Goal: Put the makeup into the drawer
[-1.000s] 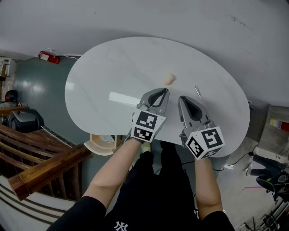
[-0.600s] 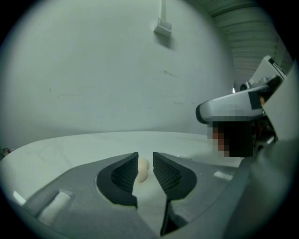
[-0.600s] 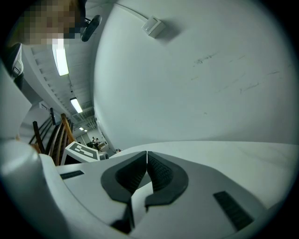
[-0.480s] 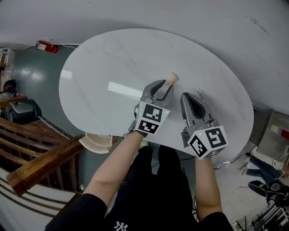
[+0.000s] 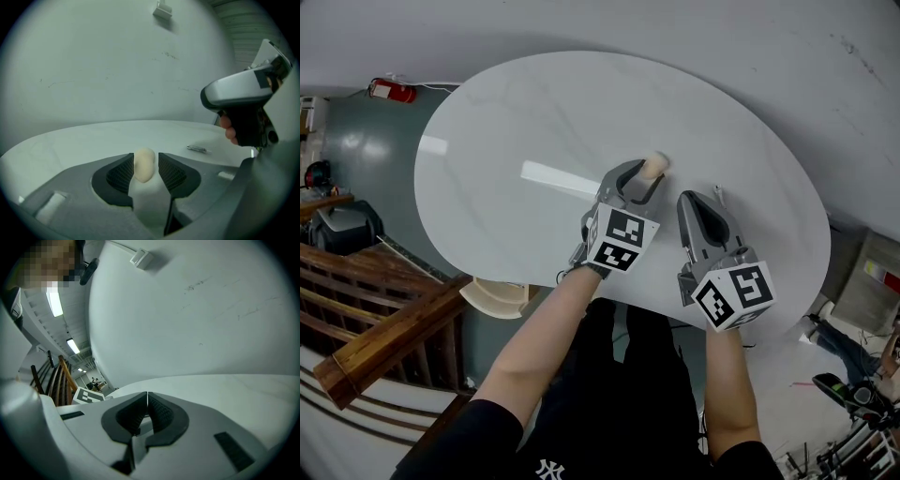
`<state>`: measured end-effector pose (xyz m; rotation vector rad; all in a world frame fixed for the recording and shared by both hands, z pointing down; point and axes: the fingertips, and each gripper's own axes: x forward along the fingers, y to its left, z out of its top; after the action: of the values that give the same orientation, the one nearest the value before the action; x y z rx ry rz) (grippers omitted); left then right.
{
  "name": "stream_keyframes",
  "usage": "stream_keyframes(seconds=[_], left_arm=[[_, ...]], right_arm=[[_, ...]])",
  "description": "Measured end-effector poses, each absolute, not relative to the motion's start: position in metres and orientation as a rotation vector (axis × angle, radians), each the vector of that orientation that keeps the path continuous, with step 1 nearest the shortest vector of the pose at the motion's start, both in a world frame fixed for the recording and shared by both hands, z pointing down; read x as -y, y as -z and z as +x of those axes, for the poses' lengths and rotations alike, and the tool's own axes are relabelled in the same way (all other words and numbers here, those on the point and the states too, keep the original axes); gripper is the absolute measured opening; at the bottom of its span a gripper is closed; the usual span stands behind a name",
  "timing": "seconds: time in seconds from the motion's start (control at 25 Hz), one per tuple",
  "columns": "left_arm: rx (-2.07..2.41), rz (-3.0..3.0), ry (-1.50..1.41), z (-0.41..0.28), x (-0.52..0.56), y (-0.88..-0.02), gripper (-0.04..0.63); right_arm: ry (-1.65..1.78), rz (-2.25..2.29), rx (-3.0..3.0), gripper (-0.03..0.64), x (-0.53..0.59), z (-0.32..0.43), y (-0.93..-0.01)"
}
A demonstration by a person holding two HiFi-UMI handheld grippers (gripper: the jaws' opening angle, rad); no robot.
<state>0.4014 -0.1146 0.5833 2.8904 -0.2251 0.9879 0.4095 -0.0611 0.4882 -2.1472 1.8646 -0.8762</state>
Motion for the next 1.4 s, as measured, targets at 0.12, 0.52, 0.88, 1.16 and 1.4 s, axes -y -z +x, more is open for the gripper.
stream_keyframes(seconds=[0.12, 0.52, 0.88, 1.16, 1.4], left_arm=[[0.232, 2.880, -1.011, 0.404, 0.116, -0.591, 0.152], [0.323, 2.865, -1.055, 0.403, 0.131, -0.604, 0.152], [0.342, 2.820, -0.955, 0.401, 0.134, -0.589, 0.141], [0.300, 2.809, -0.836, 0.392, 0.125, -0.548, 0.141], [0.286, 2.837, -0.771, 0.372, 0.113, -0.515, 0.141]], right_arm=[[0.891, -2.149, -1.852, 0.017, 0.060, 0.413, -0.493], [0.931, -2.158, -1.831, 0.017, 0.057, 0.415, -0.502], [0.922, -2.172, -1.828, 0.017, 0.056, 0.414, -0.498], [0.884, -2.199, -1.837, 0.017, 0.058, 0.405, -0.484], [0.836, -2.223, -1.855, 0.017, 0.057, 0.388, -0.466]])
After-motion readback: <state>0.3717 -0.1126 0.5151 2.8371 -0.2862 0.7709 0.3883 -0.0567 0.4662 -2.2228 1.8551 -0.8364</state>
